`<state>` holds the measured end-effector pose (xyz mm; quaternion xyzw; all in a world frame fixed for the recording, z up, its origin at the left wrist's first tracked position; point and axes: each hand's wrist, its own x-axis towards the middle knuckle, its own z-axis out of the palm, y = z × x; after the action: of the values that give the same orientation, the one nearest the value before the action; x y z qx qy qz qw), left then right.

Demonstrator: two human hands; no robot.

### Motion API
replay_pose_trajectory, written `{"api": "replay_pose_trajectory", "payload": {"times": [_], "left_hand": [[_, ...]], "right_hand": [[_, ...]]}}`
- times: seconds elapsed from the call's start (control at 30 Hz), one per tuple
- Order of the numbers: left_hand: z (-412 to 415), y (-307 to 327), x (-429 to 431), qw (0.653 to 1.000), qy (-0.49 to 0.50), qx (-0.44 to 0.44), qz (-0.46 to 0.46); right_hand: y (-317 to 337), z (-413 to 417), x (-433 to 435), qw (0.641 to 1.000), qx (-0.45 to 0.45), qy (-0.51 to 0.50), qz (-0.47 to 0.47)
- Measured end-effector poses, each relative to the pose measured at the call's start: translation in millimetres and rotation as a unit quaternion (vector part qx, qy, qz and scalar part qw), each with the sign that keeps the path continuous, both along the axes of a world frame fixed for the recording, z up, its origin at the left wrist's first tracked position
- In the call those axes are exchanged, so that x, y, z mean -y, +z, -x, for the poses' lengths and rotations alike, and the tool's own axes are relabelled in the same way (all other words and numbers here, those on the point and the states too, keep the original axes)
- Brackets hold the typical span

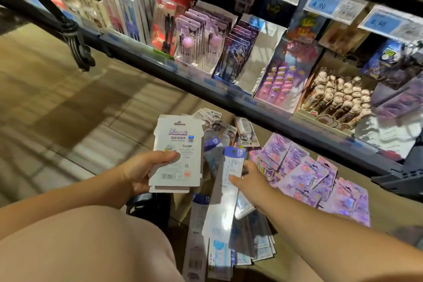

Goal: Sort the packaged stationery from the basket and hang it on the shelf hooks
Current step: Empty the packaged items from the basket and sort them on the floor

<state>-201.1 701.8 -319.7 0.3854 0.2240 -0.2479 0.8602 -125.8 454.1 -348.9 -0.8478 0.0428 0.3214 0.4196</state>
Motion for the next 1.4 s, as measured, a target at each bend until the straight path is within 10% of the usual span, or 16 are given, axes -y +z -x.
{"api": "replay_pose_trajectory", "payload": {"times": [0.2,0.47,0.77,1.17,1.4], "left_hand": [[2.5,-5.2,2.3,1.0,0.004,0.0,0.001],[-3.9,-3.4,13.8,1.0,-0.009,0.012,-0.01],[-18.5,0.4,17.9,0.997,0.052,-0.033,-0.048],[-26.1,-6.4,17.8,0.988,0.107,0.063,-0.09],[-22.8,-13.5,4.9,0.987,0.142,0.031,-0.07]], "right_hand": [[-29.6,11.7,-1.4,0.981,-0.063,0.048,0.178],[37.0,13.5,-59.1,0.988,0.103,0.005,-0.117],[56.3,10.4,-76.3,0.963,0.254,0.088,0.007],[81.1,3.5,-104.7,0.985,0.132,0.11,0.033],[74.3,-10.0,-96.3,0.973,0.001,0.006,-0.23]]}}
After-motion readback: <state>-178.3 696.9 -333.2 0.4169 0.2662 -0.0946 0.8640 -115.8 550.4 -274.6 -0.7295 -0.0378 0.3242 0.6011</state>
